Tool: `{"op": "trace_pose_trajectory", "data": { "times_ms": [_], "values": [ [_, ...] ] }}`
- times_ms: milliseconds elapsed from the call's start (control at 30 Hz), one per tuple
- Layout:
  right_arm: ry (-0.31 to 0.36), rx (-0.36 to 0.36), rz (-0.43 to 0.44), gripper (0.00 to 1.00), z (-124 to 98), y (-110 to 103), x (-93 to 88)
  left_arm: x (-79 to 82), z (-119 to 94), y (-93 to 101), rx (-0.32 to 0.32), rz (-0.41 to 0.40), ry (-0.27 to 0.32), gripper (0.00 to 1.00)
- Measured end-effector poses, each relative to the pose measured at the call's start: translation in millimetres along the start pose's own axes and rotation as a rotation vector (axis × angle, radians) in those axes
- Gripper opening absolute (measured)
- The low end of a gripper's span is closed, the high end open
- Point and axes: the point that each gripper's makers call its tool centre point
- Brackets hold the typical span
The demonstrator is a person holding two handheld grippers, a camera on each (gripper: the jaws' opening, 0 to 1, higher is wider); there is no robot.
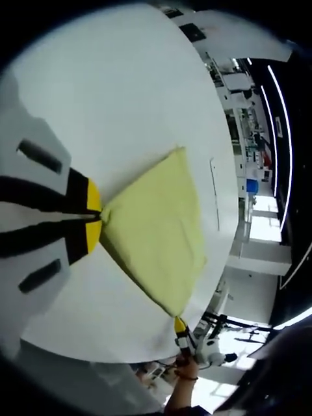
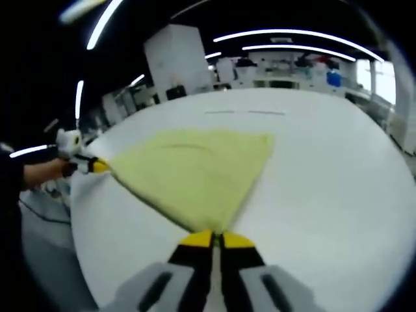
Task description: Fold the garment on the visible template until the final outline fits inside the template.
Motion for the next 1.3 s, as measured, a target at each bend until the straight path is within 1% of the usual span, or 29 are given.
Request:
{"op": "trace_pose_trajectory", "data": {
  "times_ms": [67, 133, 200, 300, 400, 567, 733, 867, 1133, 1200, 1267, 1300],
  "values": [
    [-0.005, 0.005, -0.019, 0.0, -1, 1, -0.9, -0.8, -1, -1.2, 0.005, 0.022, -0.01, 0.0],
    [-0.005, 0.005, -0.021, 0.0, -3, 2, 0.1, -2.9, -2, -9.7, 0.024, 0.03, -0.014, 0.0],
    [0.0, 0.005, -0.024, 0.0, -5, 5, 1.1, -1.4, -2, -11.2, 0.029, 0.015, -0.009, 0.0],
    [-0.007, 0.012, -0.034, 0.0, -6, 5, 1.1, -5.3, -1, -13.9, 0.033, 0.03, -0.015, 0.0],
    [-0.009, 0.013, -0.034, 0.0, -8, 4, 1.7, -7.5, -2, -14.2, 0.027, 0.026, -0.021, 0.0],
    [-0.02, 0.007, -0.037, 0.0, -11, 8, -1.9, -12.1, -3, -7.2, 0.008, 0.022, -0.028, 0.0],
    [-0.03, 0.009, -0.036, 0.0, -16, 6, -6.1, -15.6, -4, -4.3, 0.0, 0.025, -0.038, 0.0],
    [-0.038, 0.015, -0.035, 0.0, -22, 5, -10.8, -18.9, -6, 2.8, -0.005, 0.032, -0.048, 0.0],
    [-0.046, 0.007, -0.017, 0.0, -31, 3, -17.9, -27.3, -10, 10.7, -0.007, 0.055, -0.053, 0.0],
    [-0.047, 0.006, -0.017, 0.0, -32, 3, -18.3, -28.1, -11, 14.2, -0.009, 0.053, -0.055, 0.0],
    [-0.044, 0.002, -0.013, 0.0, -35, 3, -18.4, -28.3, -9, 13.7, -0.01, 0.051, -0.062, 0.0],
    [-0.043, 0.002, -0.011, 0.0, -37, 2, -18.3, -29.5, -10, 17.2, -0.009, 0.054, -0.067, 0.0]
  ]
}}
Point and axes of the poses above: the point that each gripper's makers call its tool centre point, and the gripper's own axes: z roughly forward along the fingers, y roughly to its right, x roughly out of its top, and after that the axes turned 12 degrees about -z, right-handed
